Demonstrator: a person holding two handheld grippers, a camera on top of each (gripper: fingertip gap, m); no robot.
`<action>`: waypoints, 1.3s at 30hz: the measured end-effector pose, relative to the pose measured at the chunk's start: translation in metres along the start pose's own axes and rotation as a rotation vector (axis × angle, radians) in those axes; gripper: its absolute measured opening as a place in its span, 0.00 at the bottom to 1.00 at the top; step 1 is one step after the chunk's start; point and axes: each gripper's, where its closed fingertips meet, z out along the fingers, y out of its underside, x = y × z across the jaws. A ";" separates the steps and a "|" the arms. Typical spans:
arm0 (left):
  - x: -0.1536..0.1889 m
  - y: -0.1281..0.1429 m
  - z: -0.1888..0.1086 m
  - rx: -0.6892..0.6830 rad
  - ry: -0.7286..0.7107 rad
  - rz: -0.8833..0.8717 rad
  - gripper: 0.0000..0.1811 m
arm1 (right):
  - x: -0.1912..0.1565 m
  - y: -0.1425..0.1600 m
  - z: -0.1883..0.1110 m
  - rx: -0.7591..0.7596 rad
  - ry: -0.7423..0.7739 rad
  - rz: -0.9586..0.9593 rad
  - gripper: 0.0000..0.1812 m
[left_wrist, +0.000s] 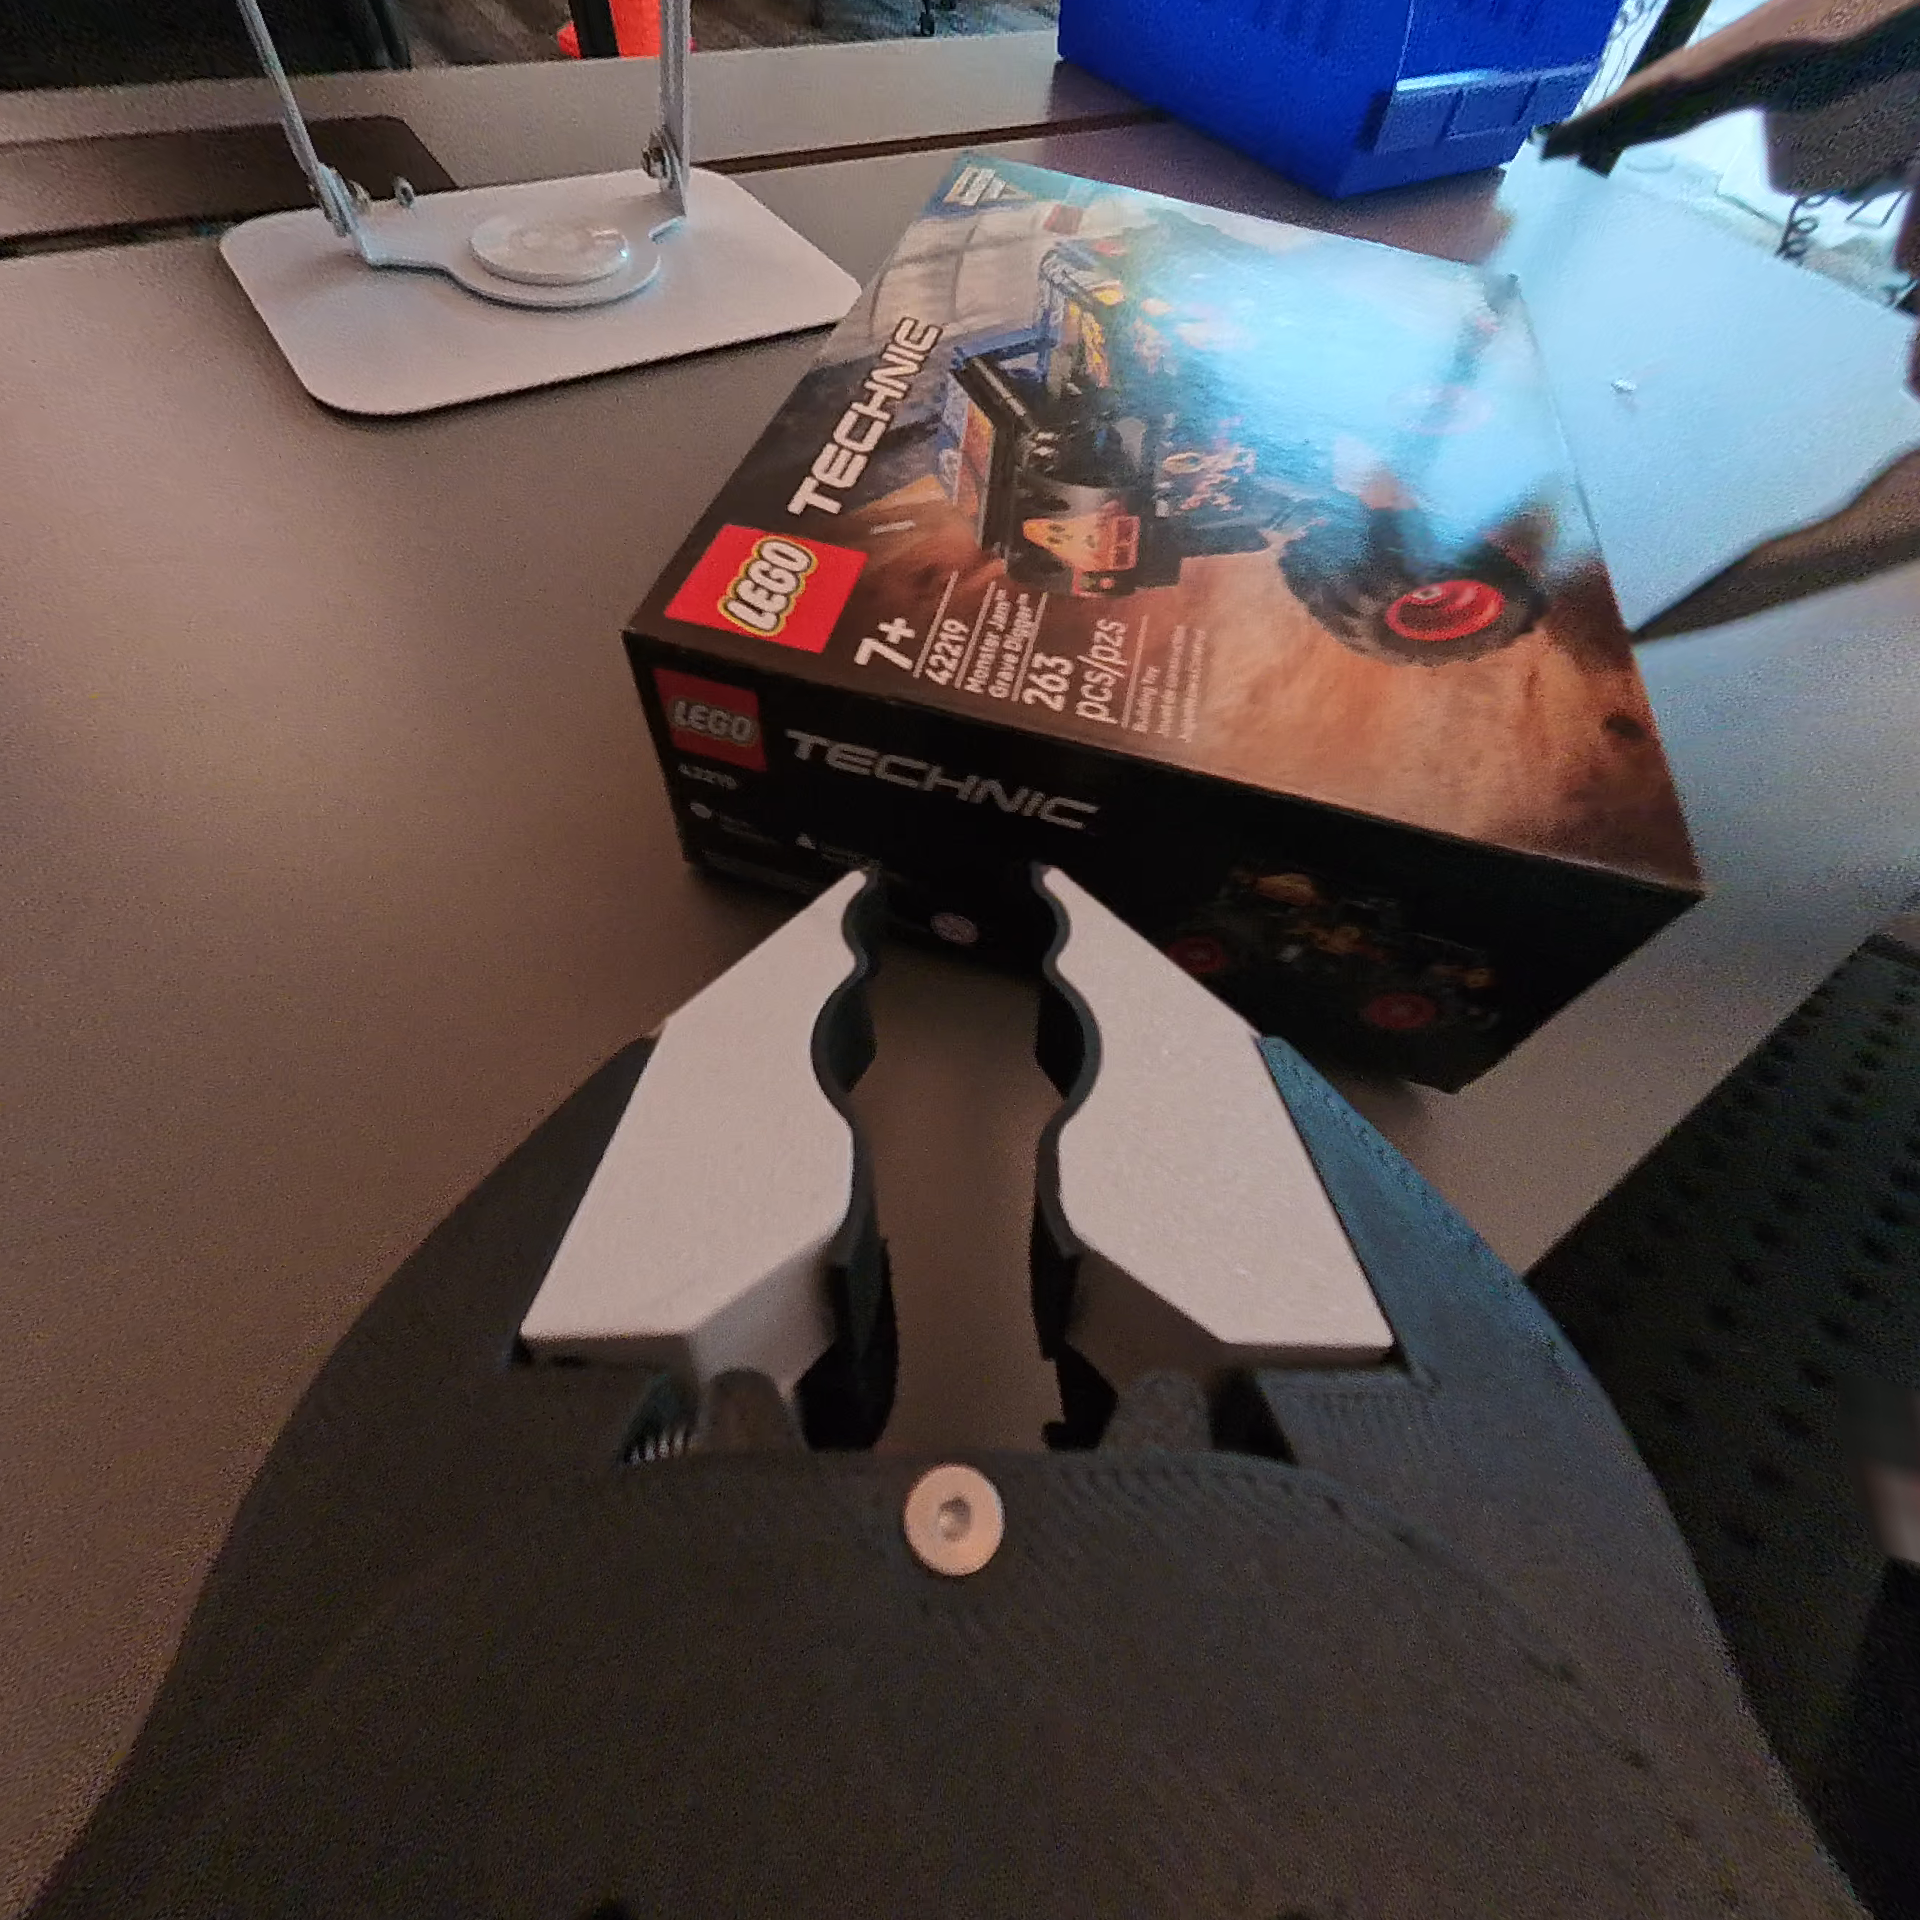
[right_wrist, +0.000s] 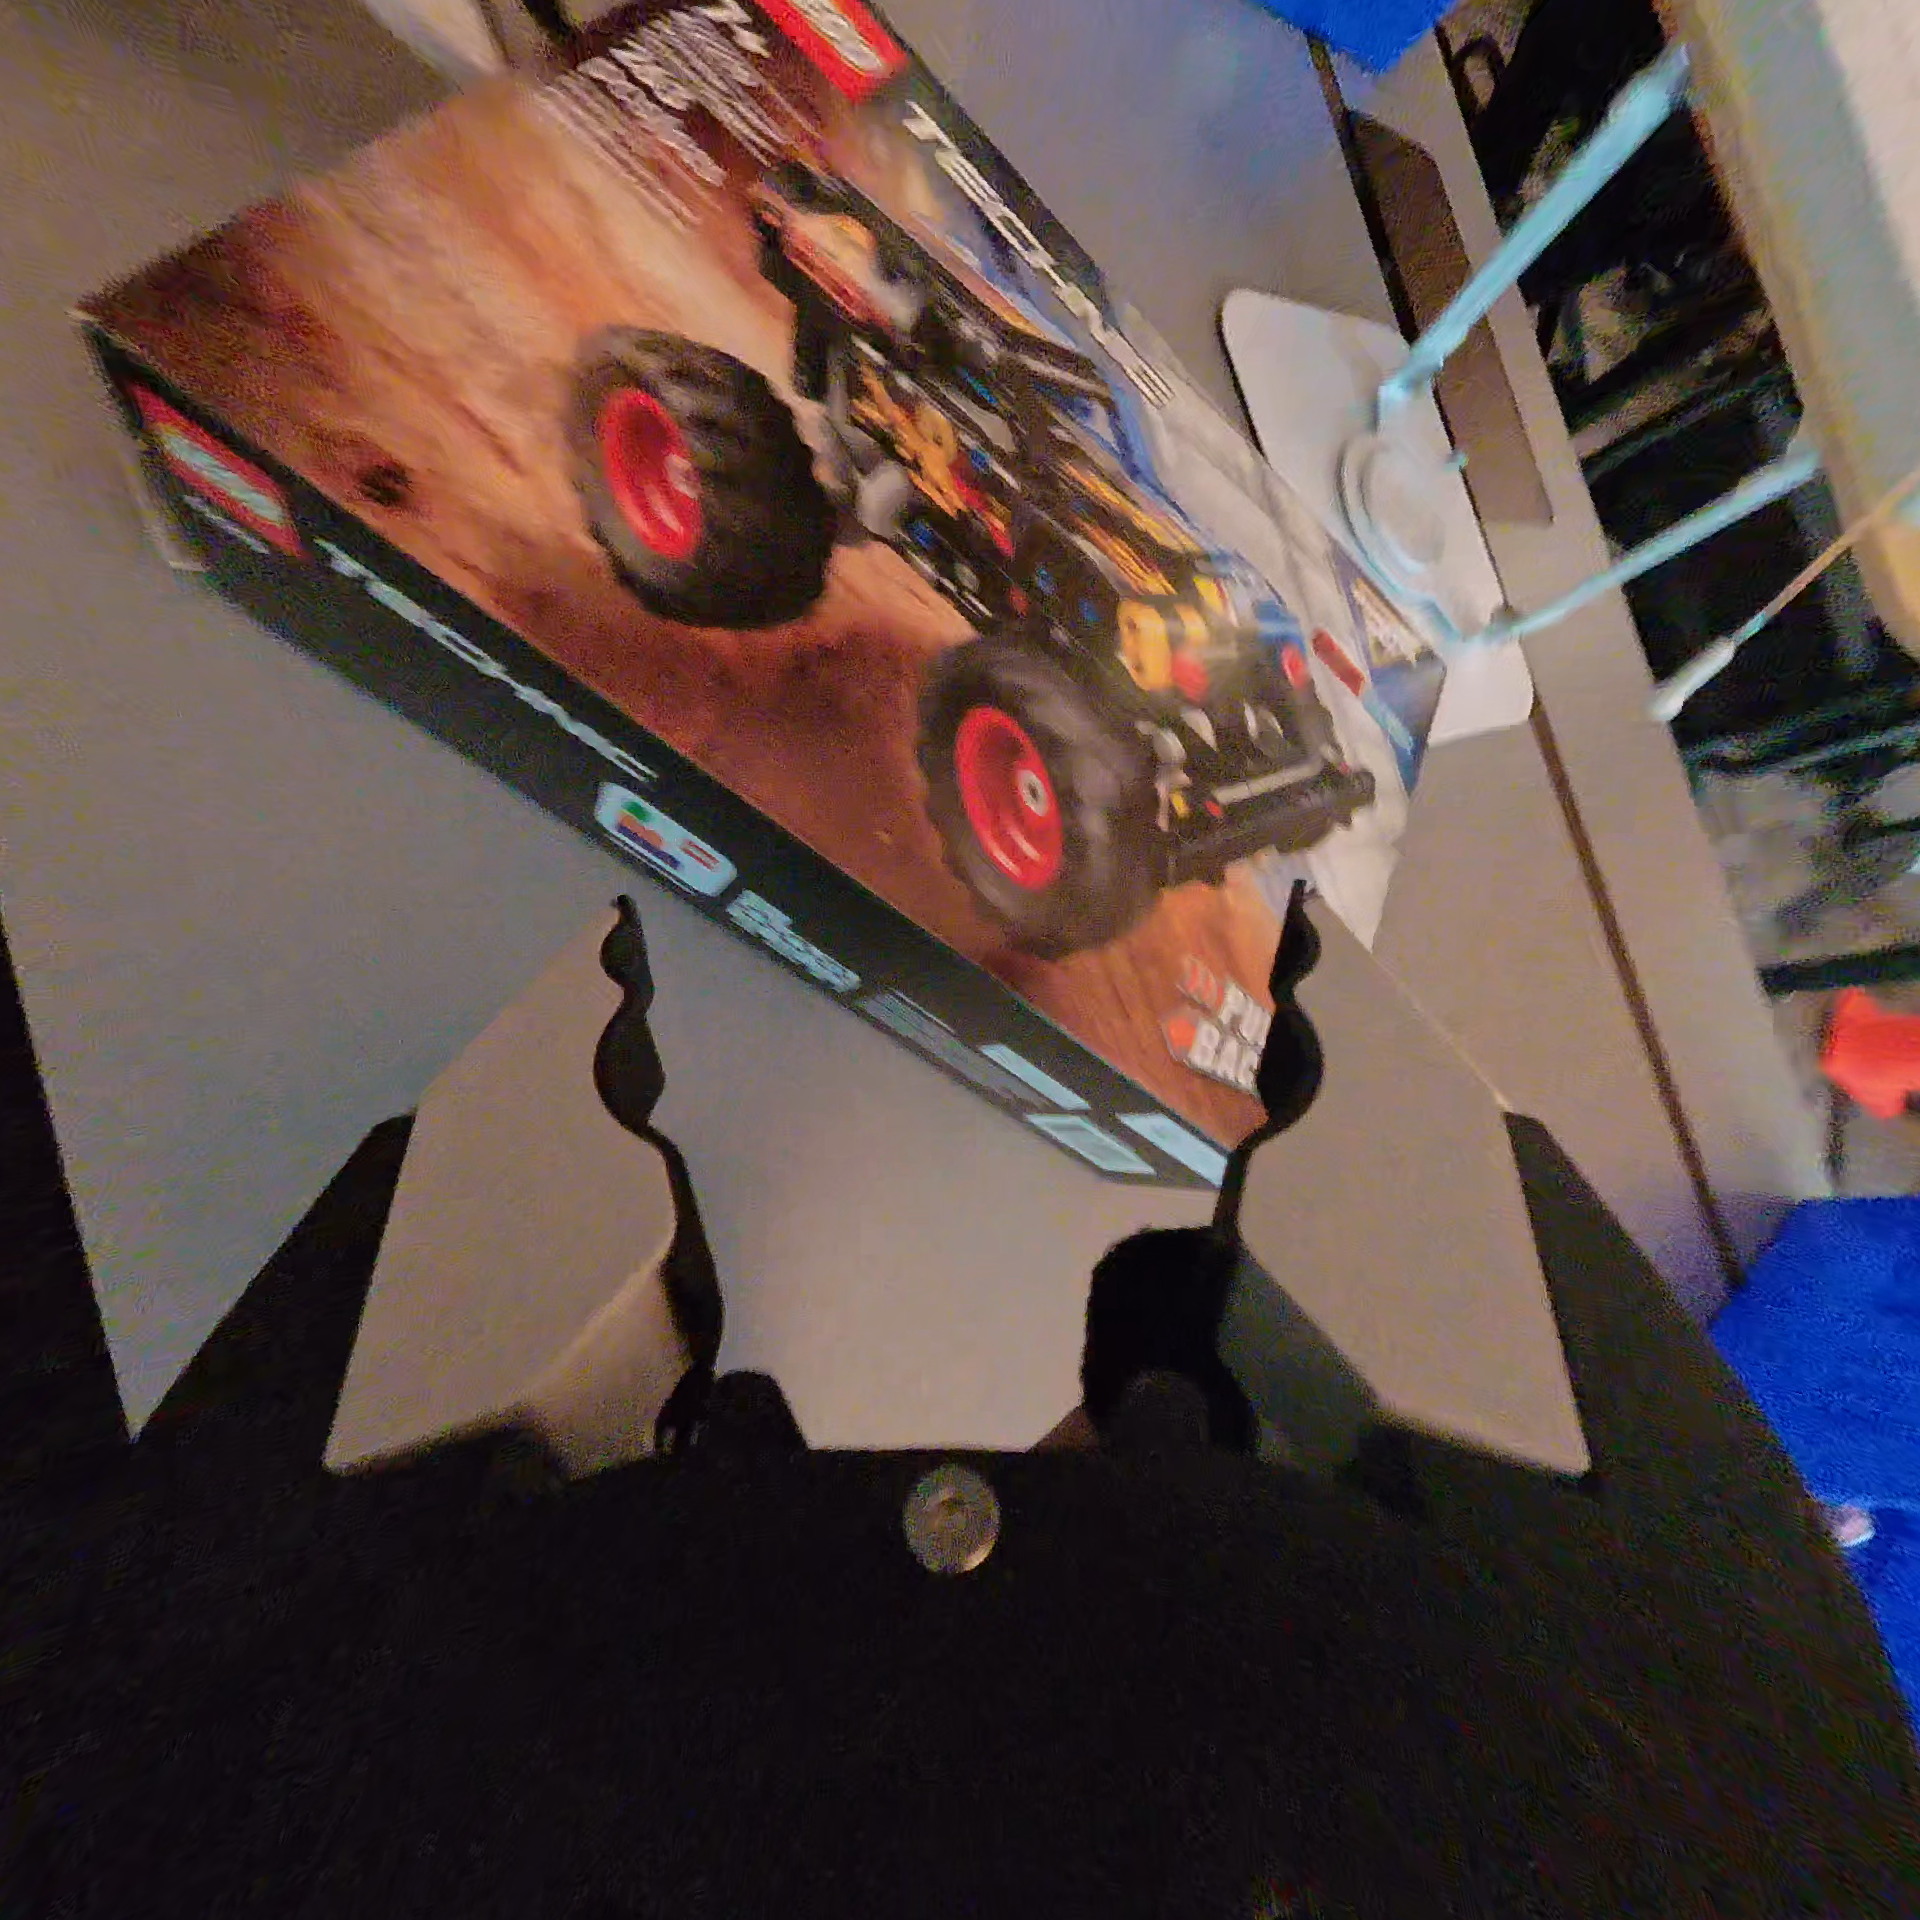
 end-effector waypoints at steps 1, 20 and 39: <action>0.004 0.002 0.000 -0.006 0.000 -0.001 0.12 | 0.015 0.013 -0.001 0.000 -0.014 0.070 0.68; -0.072 -0.018 0.062 -0.104 -0.206 0.071 0.00 | 0.033 0.055 0.033 -0.043 -0.015 0.380 0.57; -0.103 0.025 0.037 -0.304 -0.085 0.014 0.50 | 0.035 0.134 0.023 -0.188 -0.059 0.623 0.74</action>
